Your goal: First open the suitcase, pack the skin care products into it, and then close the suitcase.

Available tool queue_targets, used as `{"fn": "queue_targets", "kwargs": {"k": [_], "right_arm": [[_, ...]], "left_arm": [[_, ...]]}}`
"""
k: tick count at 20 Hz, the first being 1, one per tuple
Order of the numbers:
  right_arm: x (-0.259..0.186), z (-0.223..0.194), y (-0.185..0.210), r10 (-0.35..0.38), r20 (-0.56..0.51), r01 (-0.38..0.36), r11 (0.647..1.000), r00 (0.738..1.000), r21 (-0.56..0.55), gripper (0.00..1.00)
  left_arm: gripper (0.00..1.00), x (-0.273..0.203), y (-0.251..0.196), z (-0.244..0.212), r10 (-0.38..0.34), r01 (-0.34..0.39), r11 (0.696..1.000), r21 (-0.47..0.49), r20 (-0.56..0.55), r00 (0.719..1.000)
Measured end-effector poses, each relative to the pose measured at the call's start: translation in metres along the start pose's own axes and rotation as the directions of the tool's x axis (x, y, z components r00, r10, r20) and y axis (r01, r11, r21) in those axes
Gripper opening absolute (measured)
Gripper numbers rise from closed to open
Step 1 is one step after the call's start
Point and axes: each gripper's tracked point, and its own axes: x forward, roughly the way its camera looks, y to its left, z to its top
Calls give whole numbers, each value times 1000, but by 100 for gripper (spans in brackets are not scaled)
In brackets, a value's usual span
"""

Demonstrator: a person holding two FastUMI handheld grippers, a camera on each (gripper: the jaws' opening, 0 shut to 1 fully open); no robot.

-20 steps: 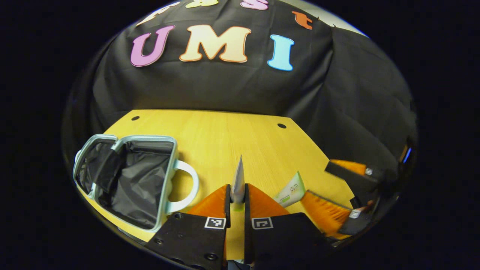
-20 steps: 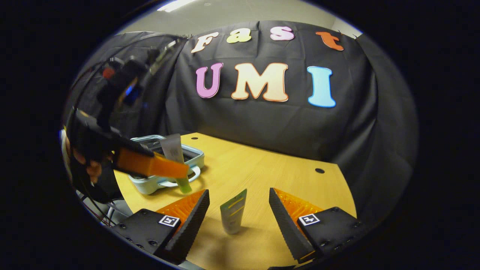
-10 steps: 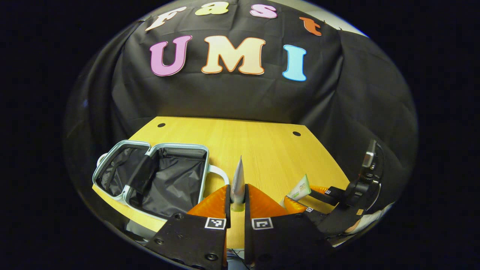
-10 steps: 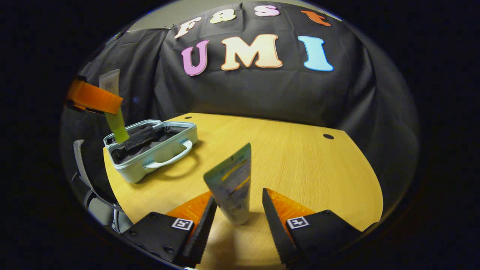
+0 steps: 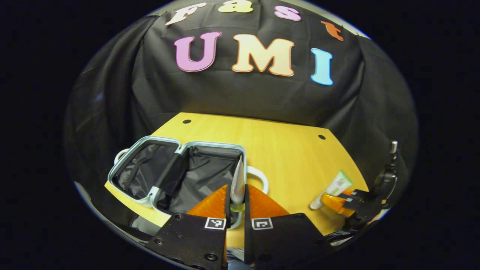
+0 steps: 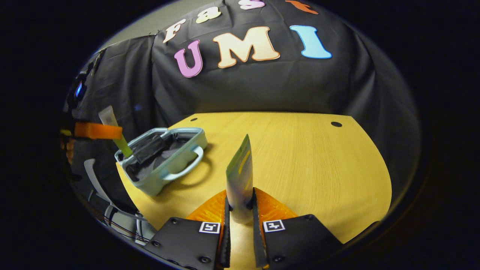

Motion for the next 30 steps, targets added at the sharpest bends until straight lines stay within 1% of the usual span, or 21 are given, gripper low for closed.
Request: {"fn": "queue_targets", "kwargs": {"k": [1,2,3,5,7,10,14,18,19,21,22,23,24,25,26,27,29,30], "right_arm": [[-2,16,12,3,26,-3,1000,1000,-1,27],[-2,26,24,11,36,-11,1000,999,-6,23],[0,36,40,16,36,-15,1000,999,-5,27],[1,53,74,47,37,-47,999,998,17,27],[4,68,112,79,40,-79,997,996,14,27],[14,79,163,120,21,-120,993,993,21,27],[35,70,210,122,-29,-121,992,992,33,27],[53,50,241,107,-90,-104,994,990,39,27],[56,44,247,103,-110,-99,994,989,41,27],[63,33,257,89,-146,-83,995,985,51,27],[67,29,261,85,-160,-78,996,983,53,22],[70,27,265,80,-168,-73,996,983,50,27],[74,24,267,72,-181,-65,997,981,45,22],[77,20,267,63,-193,-56,998,979,43,27],[83,14,267,52,-214,-43,998,975,47,27],[85,4,267,46,-242,-34,998,969,53,27],[93,-6,266,24,-278,-7,998,960,62,27],[100,-13,267,16,-293,3,998,956,63,23]], "left_arm": [[11,5,13,-1,3,-3,1000,2,-14,1000],[11,11,26,-2,3,-2,1000,5,-24,1000],[11,17,37,-9,5,-5,1000,8,-58,998],[11,28,59,-29,15,-10,999,33,-144,990],[11,40,71,-39,2,10,998,64,-186,983],[11,60,84,-54,-36,54,996,68,-243,969],[11,86,93,-72,-110,124,992,30,-300,948],[13,102,104,-91,-159,187,981,51,-347,925],[14,106,102,-88,-181,209,977,52,-330,927],[17,109,103,-92,-214,248,967,58,-340,916],[18,109,104,-91,-222,259,964,64,-344,912],[18,111,103,-92,-237,274,960,63,-341,910],[22,108,101,-90,-261,297,953,57,-340,903],[33,104,98,-86,-294,327,944,49,-326,898],[49,99,98,-78,-306,338,940,51,-312,899],[66,97,101,-70,-311,341,938,60,-287,906],[69,93,105,-51,-326,348,936,62,-230,917],[75,91,109,-41,-331,348,936,56,-202,922]]}}
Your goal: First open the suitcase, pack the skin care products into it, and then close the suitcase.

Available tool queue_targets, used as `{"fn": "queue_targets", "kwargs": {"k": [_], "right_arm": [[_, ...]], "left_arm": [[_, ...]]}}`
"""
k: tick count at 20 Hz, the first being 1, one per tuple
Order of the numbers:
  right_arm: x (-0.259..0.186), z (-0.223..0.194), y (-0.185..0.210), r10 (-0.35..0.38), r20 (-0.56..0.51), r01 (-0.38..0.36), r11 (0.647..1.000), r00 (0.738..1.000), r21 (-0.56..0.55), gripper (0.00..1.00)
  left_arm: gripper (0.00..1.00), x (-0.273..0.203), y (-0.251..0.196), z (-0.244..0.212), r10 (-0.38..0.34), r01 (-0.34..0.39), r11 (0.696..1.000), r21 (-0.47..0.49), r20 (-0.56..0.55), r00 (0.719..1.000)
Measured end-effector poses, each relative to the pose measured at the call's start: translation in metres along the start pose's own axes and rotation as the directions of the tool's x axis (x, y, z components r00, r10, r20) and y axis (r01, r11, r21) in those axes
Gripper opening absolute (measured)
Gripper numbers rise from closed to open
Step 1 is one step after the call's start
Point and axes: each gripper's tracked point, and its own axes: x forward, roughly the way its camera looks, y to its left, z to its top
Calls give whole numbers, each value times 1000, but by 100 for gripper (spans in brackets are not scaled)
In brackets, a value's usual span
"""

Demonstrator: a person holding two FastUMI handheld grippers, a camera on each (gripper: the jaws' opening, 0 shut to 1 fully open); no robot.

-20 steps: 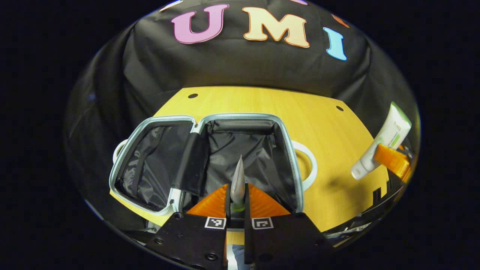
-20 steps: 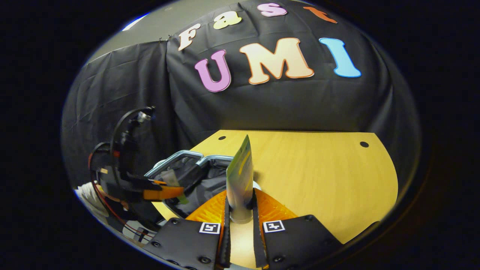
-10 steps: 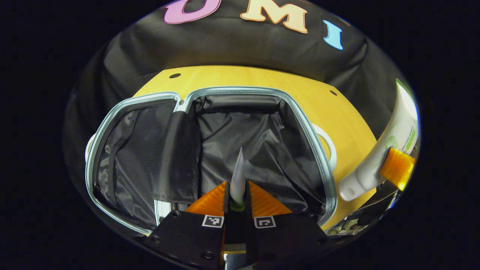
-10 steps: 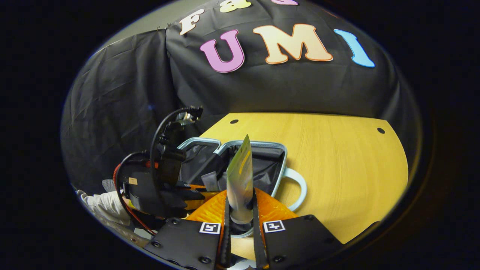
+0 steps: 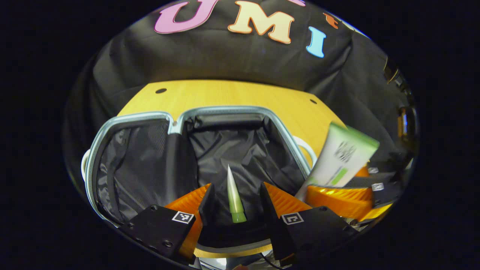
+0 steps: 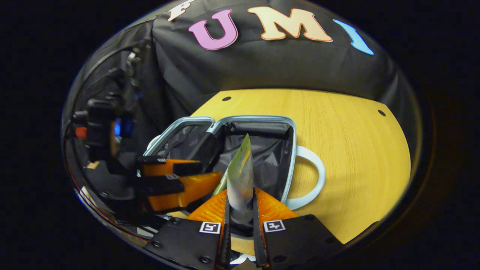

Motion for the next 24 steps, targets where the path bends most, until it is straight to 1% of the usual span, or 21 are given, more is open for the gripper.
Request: {"fn": "queue_targets", "kwargs": {"k": [1,2,3,4,7,8,9,10,11,12,13,14,15,16,17,18,19,20,24], "right_arm": [[7,-6,-1,-12,-13,12,1000,1000,-1,27],[13,-9,-4,-26,-25,26,1000,999,-5,23],[18,-13,-3,-36,-36,36,999,999,-11,28],[23,-17,-4,-46,-47,45,999,998,-13,28],[31,-24,-5,-58,-72,57,998,996,-12,30],[33,-20,-4,-57,-58,57,998,997,-5,32],[33,-18,-5,-61,-51,61,998,997,-1,29],[33,-16,-5,-60,-47,60,998,997,7,35],[30,-10,-4,-57,-21,58,998,998,18,32],[27,0,-3,-50,6,50,998,999,29,31],[25,8,-1,-38,32,37,999,999,37,37],[22,15,-1,-39,58,37,999,998,40,58],[18,25,2,-25,90,21,999,996,48,79],[13,38,4,-13,144,5,998,989,59,100],[4,50,6,-4,190,-8,998,982,62,98],[-3,62,6,-5,229,-9,998,973,60,98],[-10,71,3,-13,263,0,999,965,52,98],[-16,79,0,-23,288,11,999,957,44,98],[-33,98,-16,-67,343,52,997,937,53,98]], "left_arm": [[77,-6,6,8,9,-8,1000,-13,27,1000],[73,-11,13,14,17,-16,1000,-26,47,999],[80,-15,24,18,36,-34,999,-38,64,997],[75,-18,35,21,58,-55,997,-45,73,996],[76,-33,76,20,139,-133,989,-72,85,987],[76,-37,92,18,169,-162,983,-84,83,982],[80,-42,106,18,195,-187,977,-97,83,977],[76,-47,120,16,222,-212,971,-113,77,972],[80,-52,134,15,249,-239,962,-130,75,965],[76,-56,148,15,278,-265,953,-145,77,958],[76,-61,161,16,304,-290,944,-157,79,949],[76,-66,173,17,328,-312,936,-165,82,941],[78,-71,183,19,347,-328,928,-174,88,934],[82,-74,193,22,365,-345,921,-180,96,926],[85,-78,202,23,381,-360,914,-185,97,919],[81,-80,211,24,400,-377,907,-190,100,911],[85,-82,219,25,412,-388,900,-199,99,906],[81,-85,227,25,423,-397,894,-208,97,901],[82,-89,270,22,471,-446,866,-226,70,879]]}}
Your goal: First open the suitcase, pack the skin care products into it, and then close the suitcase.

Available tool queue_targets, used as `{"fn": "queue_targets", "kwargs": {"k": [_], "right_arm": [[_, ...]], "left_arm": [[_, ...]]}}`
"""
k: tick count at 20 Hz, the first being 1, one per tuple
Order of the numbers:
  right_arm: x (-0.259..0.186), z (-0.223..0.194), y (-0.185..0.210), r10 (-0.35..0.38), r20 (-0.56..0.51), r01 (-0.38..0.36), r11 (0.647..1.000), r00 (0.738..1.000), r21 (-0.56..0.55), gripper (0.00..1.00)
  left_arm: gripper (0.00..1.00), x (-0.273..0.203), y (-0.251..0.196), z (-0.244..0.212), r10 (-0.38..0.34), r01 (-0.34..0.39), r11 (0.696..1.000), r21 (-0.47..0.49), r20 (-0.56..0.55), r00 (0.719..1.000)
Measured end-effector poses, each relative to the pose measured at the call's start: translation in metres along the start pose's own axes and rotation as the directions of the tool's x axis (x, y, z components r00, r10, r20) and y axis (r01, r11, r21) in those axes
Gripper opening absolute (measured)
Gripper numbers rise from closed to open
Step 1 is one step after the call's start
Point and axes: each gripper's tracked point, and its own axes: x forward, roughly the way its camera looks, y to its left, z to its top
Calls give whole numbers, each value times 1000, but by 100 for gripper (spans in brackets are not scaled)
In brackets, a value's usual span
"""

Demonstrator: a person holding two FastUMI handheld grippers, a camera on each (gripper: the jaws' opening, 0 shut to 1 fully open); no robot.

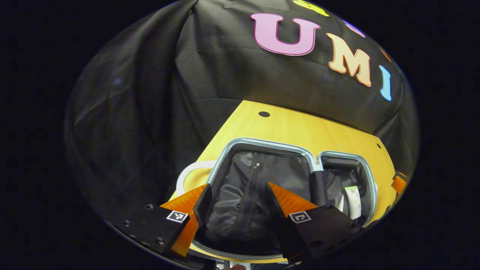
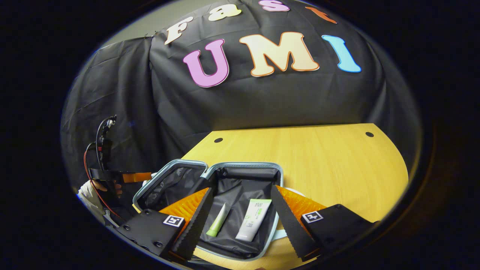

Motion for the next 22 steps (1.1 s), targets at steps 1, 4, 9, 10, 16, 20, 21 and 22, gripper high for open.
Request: {"fn": "queue_targets", "kwargs": {"k": [1,4,9,10,16,20,21,22], "right_arm": [[-3,2,-6,-17,9,17,1000,1000,3,98],[-12,8,-27,-75,25,75,997,997,20,98],[-28,7,-55,-159,29,159,987,987,24,98],[-29,8,-59,-173,30,173,985,984,24,98],[-38,8,-69,-212,31,211,977,977,12,98],[-44,13,-74,-228,51,227,974,972,20,98],[-46,16,-74,-230,65,229,973,971,23,98],[-47,20,-75,-231,80,231,973,970,21,98]], "left_arm": [[82,6,11,2,13,-13,1000,-6,-3,1000],[82,24,42,4,47,-48,997,-55,-22,999],[82,54,80,-5,59,-69,988,-140,-72,996],[81,59,86,-11,55,-69,986,-153,-95,994],[67,88,103,-44,25,-70,980,-185,-239,971],[22,96,91,-39,-13,-33,981,-191,-239,971],[14,87,89,-38,-26,-19,982,-188,-235,972],[11,84,86,-34,-36,-7,983,-184,-229,973]]}}
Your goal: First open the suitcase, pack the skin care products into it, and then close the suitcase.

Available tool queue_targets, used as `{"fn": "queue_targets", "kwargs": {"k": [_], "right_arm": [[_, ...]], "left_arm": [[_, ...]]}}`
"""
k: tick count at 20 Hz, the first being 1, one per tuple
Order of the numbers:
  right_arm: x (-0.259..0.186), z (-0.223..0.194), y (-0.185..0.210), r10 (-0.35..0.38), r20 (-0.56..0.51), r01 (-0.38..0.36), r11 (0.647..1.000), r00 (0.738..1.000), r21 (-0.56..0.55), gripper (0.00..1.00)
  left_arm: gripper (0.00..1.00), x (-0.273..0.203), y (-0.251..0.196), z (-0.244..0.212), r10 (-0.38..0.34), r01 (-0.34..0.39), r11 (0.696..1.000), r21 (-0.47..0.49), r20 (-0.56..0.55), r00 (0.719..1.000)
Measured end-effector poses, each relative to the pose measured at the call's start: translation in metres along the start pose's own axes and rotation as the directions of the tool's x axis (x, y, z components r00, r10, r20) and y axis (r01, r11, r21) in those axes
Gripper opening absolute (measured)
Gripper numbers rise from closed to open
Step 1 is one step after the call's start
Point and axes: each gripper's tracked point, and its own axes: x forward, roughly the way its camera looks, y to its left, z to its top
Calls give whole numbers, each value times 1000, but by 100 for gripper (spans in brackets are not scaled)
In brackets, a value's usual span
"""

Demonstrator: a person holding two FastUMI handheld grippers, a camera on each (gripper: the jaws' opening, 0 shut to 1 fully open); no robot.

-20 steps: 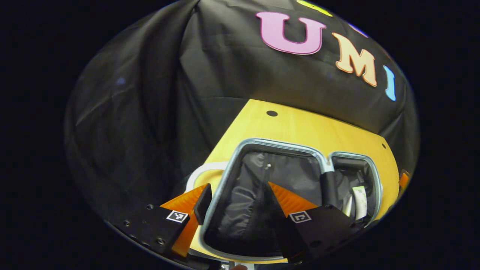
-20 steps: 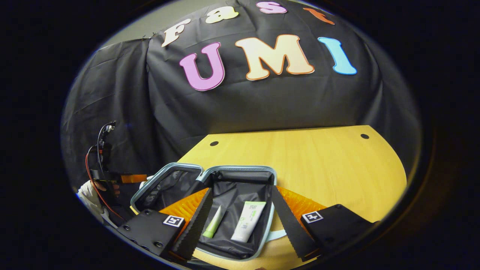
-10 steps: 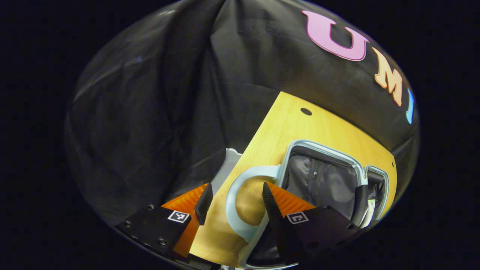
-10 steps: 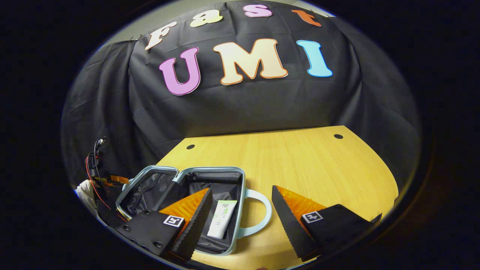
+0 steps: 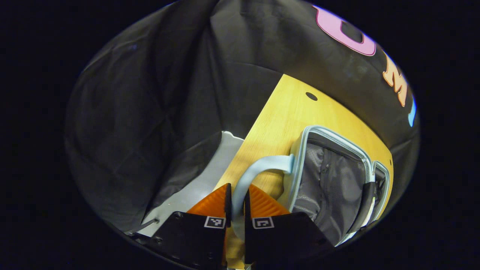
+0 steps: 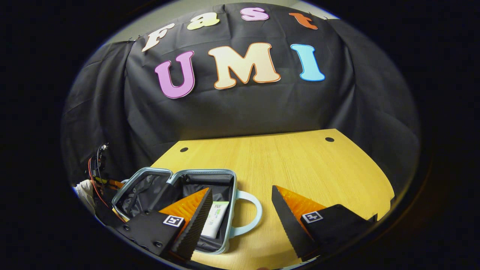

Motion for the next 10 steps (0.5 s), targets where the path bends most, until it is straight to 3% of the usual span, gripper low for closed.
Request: {"fn": "queue_targets", "kwargs": {"k": [3,8,10], "right_arm": [[1,8,-1,1,36,0,1000,999,-14,98],[3,16,-3,26,59,-25,999,998,-20,98],[3,20,-4,40,69,-39,999,997,-13,98]], "left_arm": [[3,-22,-7,12,-6,5,1000,30,41,999],[2,-90,-45,56,-121,122,992,4,187,975],[2,-114,-66,69,-157,153,988,35,232,960]]}}
